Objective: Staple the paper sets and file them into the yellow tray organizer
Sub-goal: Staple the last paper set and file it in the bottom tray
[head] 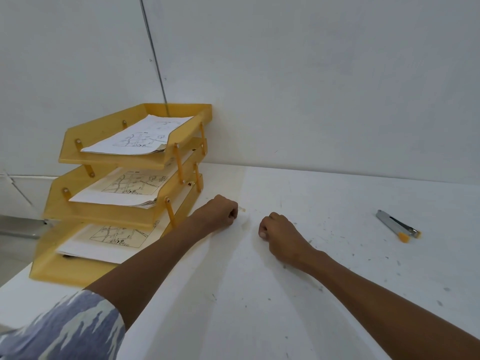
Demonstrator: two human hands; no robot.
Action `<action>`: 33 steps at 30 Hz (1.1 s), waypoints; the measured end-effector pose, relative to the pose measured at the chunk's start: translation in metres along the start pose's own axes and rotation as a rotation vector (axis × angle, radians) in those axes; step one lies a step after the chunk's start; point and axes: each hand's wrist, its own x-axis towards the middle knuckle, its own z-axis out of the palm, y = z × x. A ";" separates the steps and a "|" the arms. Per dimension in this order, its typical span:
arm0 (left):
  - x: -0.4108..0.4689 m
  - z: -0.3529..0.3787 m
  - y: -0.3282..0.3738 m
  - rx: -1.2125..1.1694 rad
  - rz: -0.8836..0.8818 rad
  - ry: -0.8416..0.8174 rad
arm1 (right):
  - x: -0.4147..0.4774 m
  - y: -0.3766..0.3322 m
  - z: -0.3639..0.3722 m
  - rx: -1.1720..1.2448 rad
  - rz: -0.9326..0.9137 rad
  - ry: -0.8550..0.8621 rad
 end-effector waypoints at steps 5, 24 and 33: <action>0.002 -0.002 0.004 0.043 -0.003 -0.049 | -0.001 0.005 -0.001 0.017 0.021 0.027; -0.013 0.003 0.169 -0.602 0.141 -0.048 | -0.084 0.056 -0.077 0.016 0.260 0.020; -0.048 0.030 0.341 -0.757 0.321 -0.201 | -0.256 0.088 -0.164 -0.036 0.506 0.014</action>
